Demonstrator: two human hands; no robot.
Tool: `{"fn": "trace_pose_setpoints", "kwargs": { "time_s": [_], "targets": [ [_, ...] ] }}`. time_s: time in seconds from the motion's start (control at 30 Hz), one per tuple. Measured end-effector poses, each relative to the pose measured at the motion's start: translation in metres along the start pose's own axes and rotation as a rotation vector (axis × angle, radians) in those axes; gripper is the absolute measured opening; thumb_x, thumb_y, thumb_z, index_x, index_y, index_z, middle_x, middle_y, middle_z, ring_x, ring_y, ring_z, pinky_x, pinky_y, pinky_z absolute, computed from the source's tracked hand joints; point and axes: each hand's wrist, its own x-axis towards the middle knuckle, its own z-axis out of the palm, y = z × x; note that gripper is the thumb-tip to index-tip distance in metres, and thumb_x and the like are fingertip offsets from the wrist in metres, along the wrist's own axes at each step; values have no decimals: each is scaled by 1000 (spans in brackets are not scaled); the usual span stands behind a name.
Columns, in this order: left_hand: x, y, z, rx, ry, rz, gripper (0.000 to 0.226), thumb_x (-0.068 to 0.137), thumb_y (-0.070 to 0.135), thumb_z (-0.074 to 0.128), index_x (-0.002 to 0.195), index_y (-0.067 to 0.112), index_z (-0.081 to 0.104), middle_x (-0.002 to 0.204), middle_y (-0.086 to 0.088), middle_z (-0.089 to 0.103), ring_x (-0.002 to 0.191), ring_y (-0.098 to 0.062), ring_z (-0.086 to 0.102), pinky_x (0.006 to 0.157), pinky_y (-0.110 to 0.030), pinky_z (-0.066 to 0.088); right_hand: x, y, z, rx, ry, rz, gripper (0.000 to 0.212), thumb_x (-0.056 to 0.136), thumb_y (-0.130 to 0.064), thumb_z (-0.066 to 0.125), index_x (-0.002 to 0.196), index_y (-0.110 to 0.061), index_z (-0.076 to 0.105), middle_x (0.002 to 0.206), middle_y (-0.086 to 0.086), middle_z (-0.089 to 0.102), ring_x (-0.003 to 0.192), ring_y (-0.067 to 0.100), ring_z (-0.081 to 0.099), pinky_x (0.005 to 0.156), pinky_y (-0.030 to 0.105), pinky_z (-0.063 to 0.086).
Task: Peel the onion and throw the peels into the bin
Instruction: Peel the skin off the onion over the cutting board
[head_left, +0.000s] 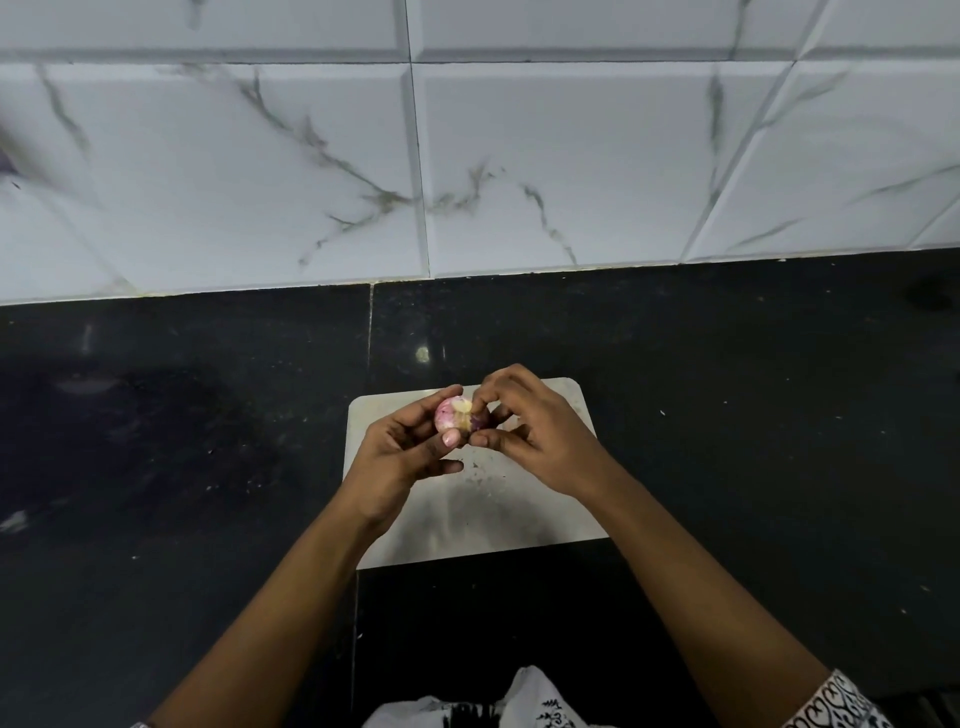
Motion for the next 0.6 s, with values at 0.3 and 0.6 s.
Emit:
{"fn": "trace_pose_setpoints", "kwargs": {
  "time_s": [0.3, 0.6],
  "targets": [
    [4, 3, -1, 32, -16, 5, 49, 72, 15, 65, 120, 21, 60, 113, -5, 69, 98, -20, 68, 70, -30, 58, 0, 1, -1, -11, 20, -11, 26, 81, -17, 69, 103, -15, 56, 112, -6, 46, 84, -2, 55, 67, 5, 48],
    [6, 4, -2, 85, -5, 18, 49, 72, 17, 66, 120, 23, 59, 117, -8, 67, 102, -24, 66, 73, -31, 58, -2, 5, 3, 2, 58, -34, 13, 82, -18, 67, 88, -12, 57, 111, -2, 48, 92, -2, 55, 72, 8, 49]
  ]
}}
